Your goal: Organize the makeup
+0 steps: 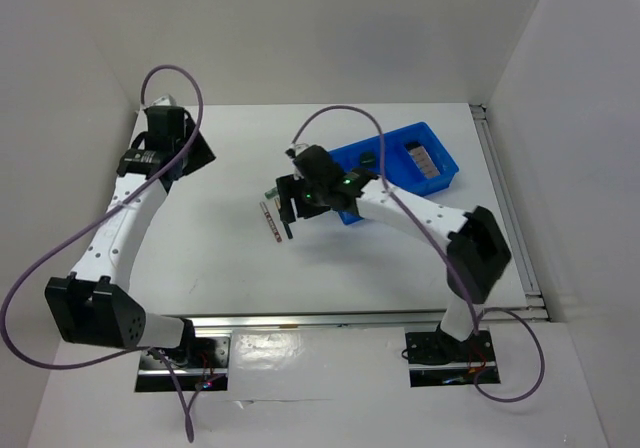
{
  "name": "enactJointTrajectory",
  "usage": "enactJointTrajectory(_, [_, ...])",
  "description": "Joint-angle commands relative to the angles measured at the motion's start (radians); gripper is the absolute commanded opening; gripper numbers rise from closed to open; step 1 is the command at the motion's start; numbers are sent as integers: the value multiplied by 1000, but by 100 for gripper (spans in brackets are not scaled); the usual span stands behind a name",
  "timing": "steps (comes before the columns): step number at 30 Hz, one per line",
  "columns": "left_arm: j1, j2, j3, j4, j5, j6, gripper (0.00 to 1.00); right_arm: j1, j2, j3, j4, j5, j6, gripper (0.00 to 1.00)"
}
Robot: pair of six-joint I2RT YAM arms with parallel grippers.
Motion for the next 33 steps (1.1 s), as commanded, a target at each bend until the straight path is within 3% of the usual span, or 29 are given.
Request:
enactJointTrajectory(1, [42, -122, -38, -41, -44, -2, 58, 23, 117, 108, 59, 72, 0, 67])
enactJointTrajectory(5, [64, -169, -88, -40, -53, 20, 58, 23, 287, 238, 50, 128, 0, 67])
enactJointTrajectory(16, [74, -159, -88, -22, 2, 20, 58, 42, 531, 447, -29, 258, -16, 66])
enactJointTrajectory(21, [74, -159, -98, -22, 11, 20, 58, 42, 551, 456, -38, 324, 18, 57])
enactJointTrajectory(33, [74, -159, -108, -13, 11, 20, 58, 51, 616, 467, -47, 307, 9, 57])
